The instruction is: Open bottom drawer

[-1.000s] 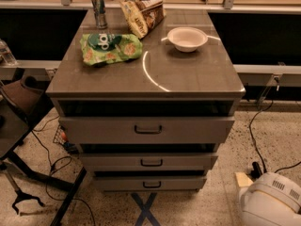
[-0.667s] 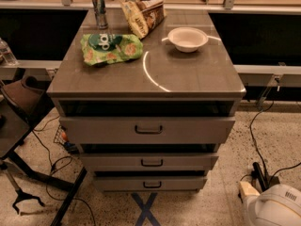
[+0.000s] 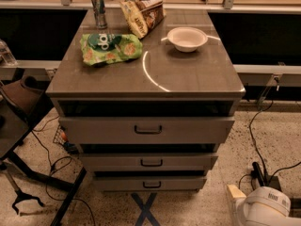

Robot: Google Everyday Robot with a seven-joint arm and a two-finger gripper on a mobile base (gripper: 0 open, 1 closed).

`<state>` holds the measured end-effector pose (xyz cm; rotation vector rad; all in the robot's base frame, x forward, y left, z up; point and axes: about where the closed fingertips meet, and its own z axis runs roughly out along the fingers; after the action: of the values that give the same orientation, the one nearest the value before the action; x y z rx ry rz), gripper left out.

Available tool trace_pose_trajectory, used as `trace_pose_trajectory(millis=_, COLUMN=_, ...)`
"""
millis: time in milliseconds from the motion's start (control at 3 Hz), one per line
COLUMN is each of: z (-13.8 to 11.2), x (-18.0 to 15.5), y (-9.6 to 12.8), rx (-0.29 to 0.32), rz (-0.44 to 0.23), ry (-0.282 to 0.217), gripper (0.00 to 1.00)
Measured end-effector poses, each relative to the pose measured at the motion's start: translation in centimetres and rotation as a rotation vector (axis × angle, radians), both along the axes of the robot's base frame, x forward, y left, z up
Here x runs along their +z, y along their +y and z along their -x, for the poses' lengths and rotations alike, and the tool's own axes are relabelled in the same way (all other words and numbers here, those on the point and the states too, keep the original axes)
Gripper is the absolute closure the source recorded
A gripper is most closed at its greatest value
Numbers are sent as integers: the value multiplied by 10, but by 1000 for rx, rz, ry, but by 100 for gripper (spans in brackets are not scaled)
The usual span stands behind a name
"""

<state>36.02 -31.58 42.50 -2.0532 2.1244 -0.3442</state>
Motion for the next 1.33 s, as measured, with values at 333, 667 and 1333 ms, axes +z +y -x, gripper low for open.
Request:
trace_pose_trajectory(millis=333, z=0, x=0, y=0, rx=0, rz=0, ry=0, gripper=0)
trace_pose_trajectory(millis=667, z=-14, x=-23, y=17, rx=14, rz=-1, ry=11, gripper=0)
trace_pose_trajectory(millis=1333, z=-31, x=-88, y=64, rx=65, rz=-79, ry=61, gripper=0)
